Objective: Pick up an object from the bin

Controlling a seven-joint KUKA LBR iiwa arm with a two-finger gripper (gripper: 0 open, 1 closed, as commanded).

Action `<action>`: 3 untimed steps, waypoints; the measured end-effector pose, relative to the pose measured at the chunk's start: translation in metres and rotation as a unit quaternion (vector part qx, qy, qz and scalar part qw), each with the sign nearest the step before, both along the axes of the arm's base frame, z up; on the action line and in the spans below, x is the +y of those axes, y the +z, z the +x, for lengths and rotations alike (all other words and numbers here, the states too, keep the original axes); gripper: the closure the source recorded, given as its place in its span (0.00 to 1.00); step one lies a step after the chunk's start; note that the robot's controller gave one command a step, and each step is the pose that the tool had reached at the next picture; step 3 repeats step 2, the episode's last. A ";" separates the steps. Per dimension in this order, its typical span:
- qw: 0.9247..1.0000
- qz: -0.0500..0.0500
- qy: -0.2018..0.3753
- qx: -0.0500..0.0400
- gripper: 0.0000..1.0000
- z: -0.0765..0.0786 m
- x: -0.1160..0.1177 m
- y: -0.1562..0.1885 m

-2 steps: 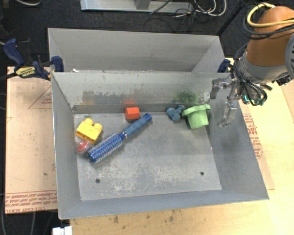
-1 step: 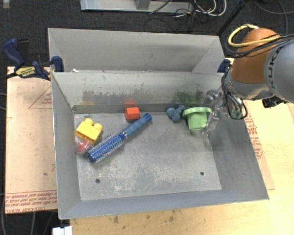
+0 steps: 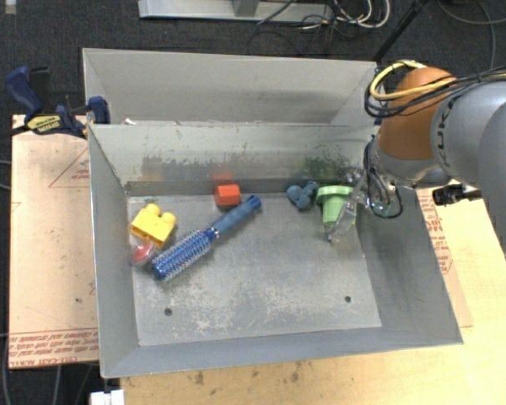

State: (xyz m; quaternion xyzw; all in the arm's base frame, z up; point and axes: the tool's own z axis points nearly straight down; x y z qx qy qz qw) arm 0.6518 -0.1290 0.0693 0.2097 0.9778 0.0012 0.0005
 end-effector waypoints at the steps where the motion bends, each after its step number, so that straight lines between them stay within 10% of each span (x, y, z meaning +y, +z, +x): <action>1: 1.000 -0.002 0.000 -0.004 1.00 0.003 -0.002 0.005; 2: 1.000 -0.001 -0.002 -0.005 1.00 -0.012 0.017 0.169; 3: 1.000 -0.001 -0.002 -0.005 1.00 -0.012 0.017 0.169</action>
Offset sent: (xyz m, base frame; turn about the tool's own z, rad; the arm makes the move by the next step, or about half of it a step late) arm 0.0000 0.0000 0.0000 0.0000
